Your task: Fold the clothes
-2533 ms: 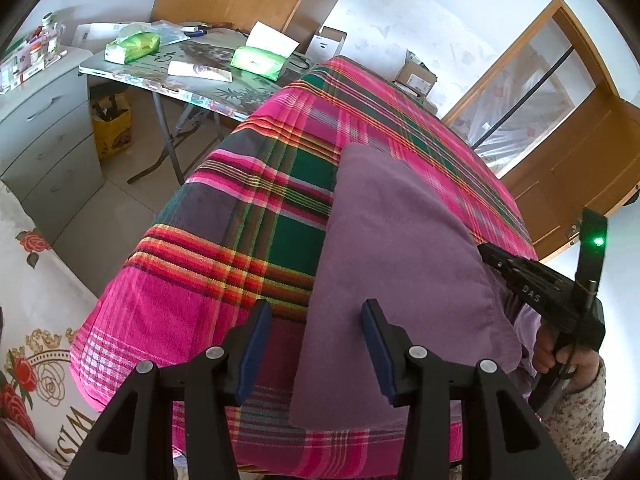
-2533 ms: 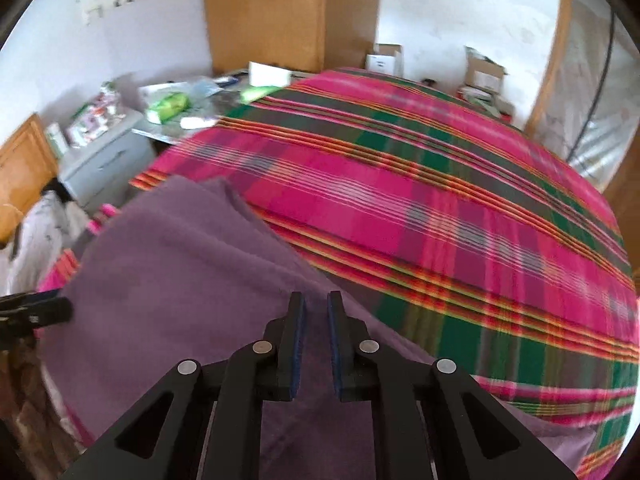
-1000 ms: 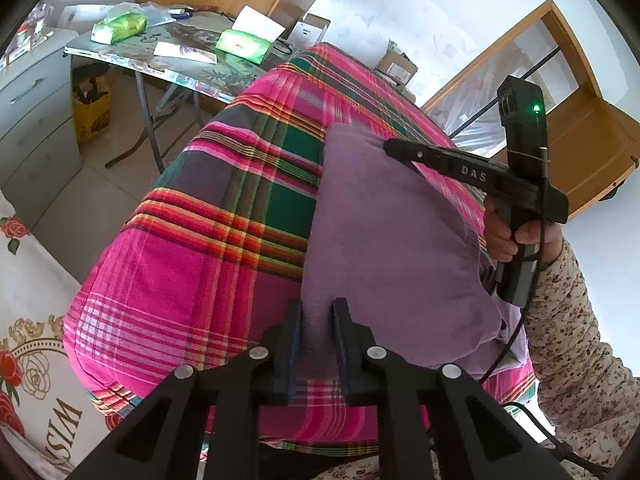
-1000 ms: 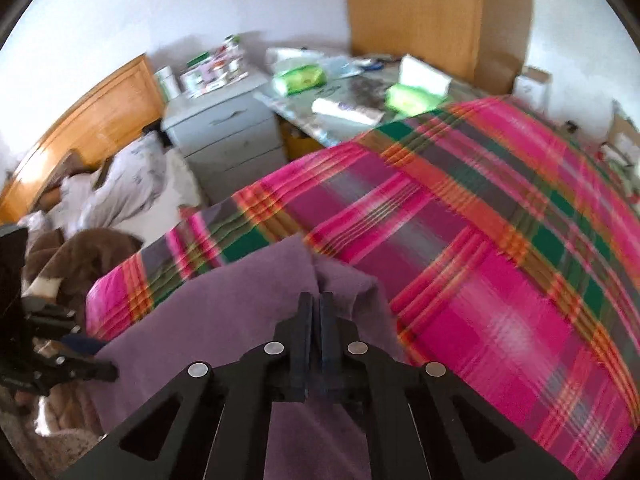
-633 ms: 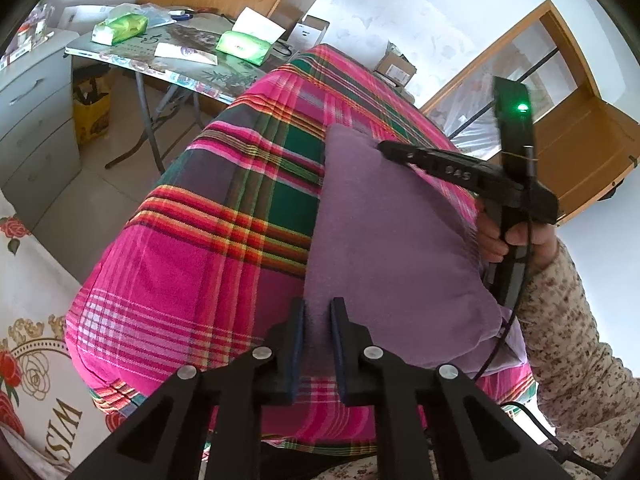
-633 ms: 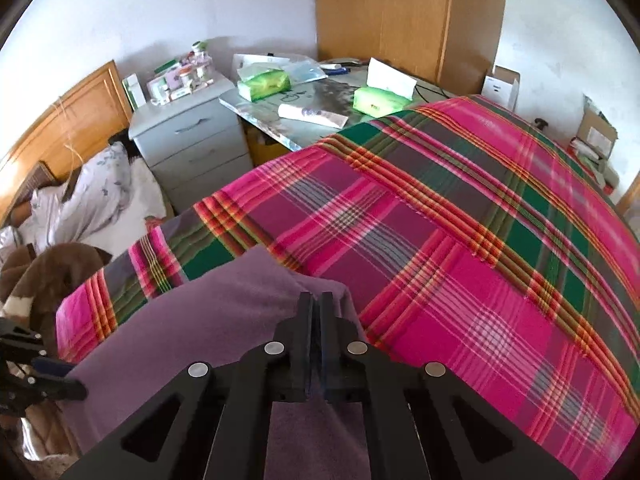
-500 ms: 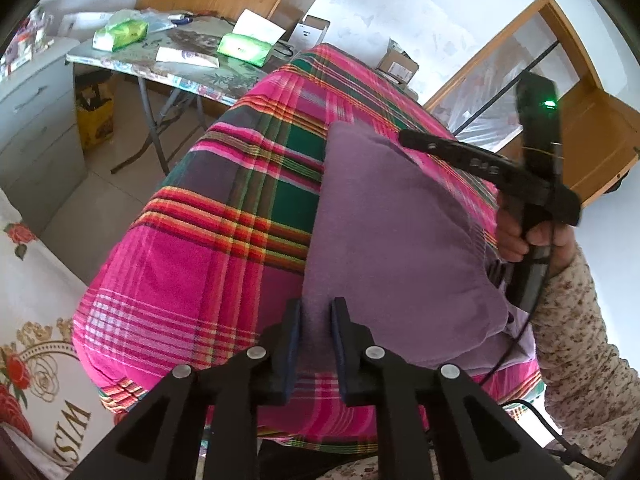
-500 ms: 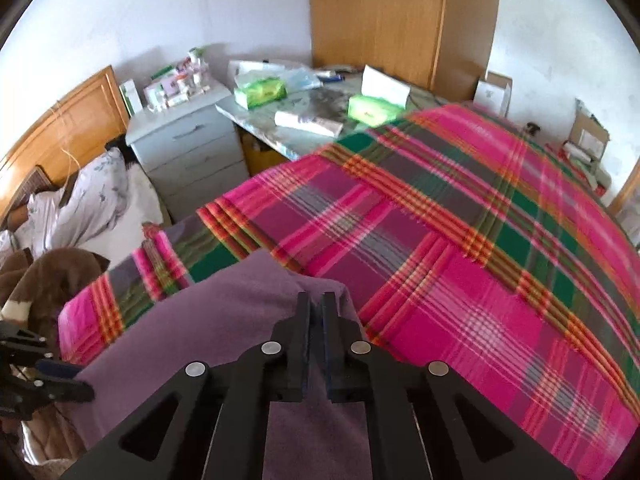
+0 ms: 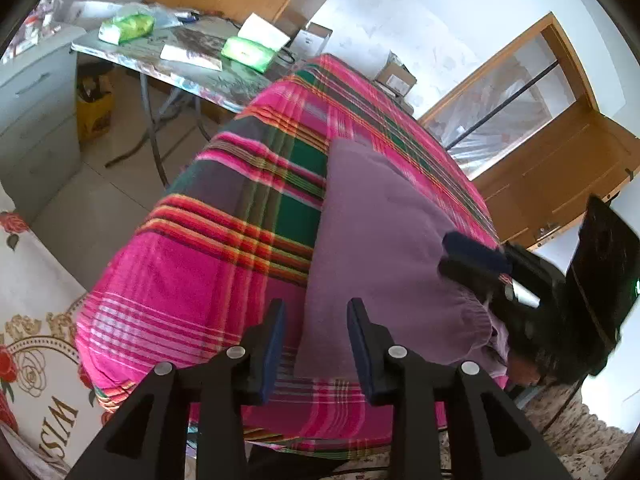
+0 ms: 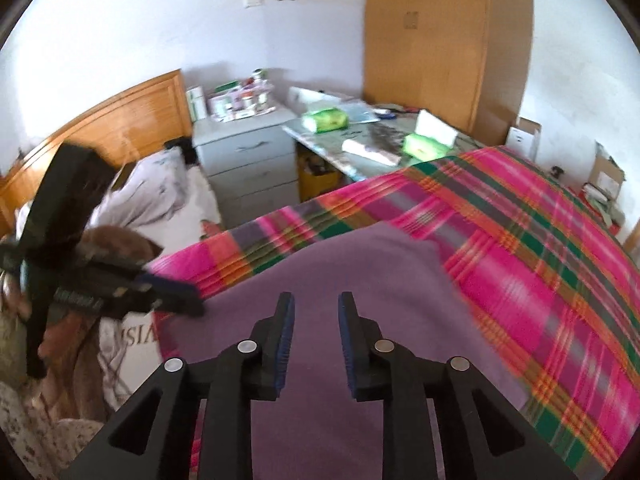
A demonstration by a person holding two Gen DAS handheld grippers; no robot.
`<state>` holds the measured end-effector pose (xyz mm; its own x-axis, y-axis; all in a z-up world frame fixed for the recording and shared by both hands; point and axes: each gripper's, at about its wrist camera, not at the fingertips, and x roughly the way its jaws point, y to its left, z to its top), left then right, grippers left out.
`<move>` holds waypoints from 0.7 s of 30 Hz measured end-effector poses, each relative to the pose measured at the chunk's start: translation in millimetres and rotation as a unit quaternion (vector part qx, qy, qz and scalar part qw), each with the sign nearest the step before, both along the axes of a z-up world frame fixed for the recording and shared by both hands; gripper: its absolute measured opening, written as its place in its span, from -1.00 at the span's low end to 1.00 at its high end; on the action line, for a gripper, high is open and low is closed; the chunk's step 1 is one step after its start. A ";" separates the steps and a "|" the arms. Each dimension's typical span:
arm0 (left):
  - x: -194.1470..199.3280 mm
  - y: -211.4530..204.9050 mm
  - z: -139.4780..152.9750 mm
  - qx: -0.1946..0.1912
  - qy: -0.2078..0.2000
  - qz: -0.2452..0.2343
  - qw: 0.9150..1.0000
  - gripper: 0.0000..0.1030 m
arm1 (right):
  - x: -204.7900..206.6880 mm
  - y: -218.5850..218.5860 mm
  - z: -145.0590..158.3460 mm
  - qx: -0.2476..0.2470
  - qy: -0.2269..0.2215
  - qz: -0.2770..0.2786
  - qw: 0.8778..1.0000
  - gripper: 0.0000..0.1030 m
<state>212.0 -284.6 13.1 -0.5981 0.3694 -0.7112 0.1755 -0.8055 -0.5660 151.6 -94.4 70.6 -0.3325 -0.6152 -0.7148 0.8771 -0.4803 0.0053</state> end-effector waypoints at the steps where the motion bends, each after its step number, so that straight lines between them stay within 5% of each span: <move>1: -1.3 0.5 -1.6 0.000 -0.004 -0.001 1.000 -0.38 | 7.0 -1.1 -2.6 0.001 0.001 0.005 1.000 -0.47; 21: -20.3 1.8 -6.9 0.034 -0.015 -0.023 0.999 -0.38 | 76.2 -27.8 -44.1 0.029 0.064 0.032 0.997 -0.29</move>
<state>191.7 -282.8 6.2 -0.5576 0.4445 -0.7011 0.1578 -0.7724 -0.6152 227.8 -122.2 26.5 -0.3853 -0.5972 -0.7035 0.8976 -0.4195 -0.1355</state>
